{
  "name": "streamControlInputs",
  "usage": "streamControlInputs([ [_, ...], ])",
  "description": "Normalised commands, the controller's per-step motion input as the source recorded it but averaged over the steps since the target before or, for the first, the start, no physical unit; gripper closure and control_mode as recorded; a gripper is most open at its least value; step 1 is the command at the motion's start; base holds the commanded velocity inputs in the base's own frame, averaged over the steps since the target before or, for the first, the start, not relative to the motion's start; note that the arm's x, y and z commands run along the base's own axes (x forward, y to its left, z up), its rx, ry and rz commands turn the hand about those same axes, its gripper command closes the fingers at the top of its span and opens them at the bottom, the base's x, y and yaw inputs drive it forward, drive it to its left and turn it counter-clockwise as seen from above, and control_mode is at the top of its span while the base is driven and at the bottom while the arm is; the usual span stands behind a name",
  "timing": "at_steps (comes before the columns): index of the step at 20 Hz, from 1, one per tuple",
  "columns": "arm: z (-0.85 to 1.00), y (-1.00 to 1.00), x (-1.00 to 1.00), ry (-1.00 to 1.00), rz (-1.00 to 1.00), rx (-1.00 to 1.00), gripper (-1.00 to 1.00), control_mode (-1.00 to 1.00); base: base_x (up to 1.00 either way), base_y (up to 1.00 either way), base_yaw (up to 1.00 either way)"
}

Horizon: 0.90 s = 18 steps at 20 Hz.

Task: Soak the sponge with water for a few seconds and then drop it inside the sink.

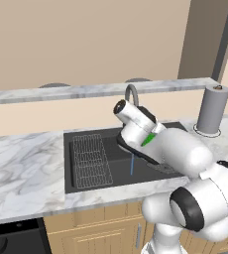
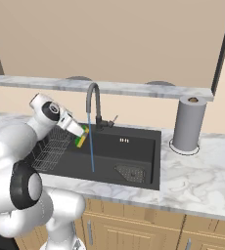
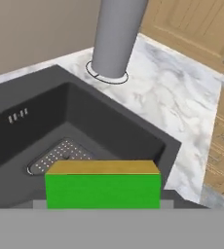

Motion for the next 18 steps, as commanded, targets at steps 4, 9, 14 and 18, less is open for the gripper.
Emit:
streamControlInputs([
  [4, 0.30, -0.41, -0.03, 0.14, 0.29, 0.06, 1.00, -1.00, 0.00, 0.00, 0.00],
  [9, 0.26, -0.46, 0.00, 0.17, 0.28, 0.09, 1.00, -1.00, 0.00, 0.00, 0.00],
  [14, 0.10, -0.48, 0.02, 0.12, 0.26, 0.15, 1.00, -1.00, 0.00, 0.00, 0.00],
  [18, 0.02, -0.34, 0.18, 0.15, 0.22, 0.14, 1.00, -1.00, 0.00, 0.00, 0.00],
])
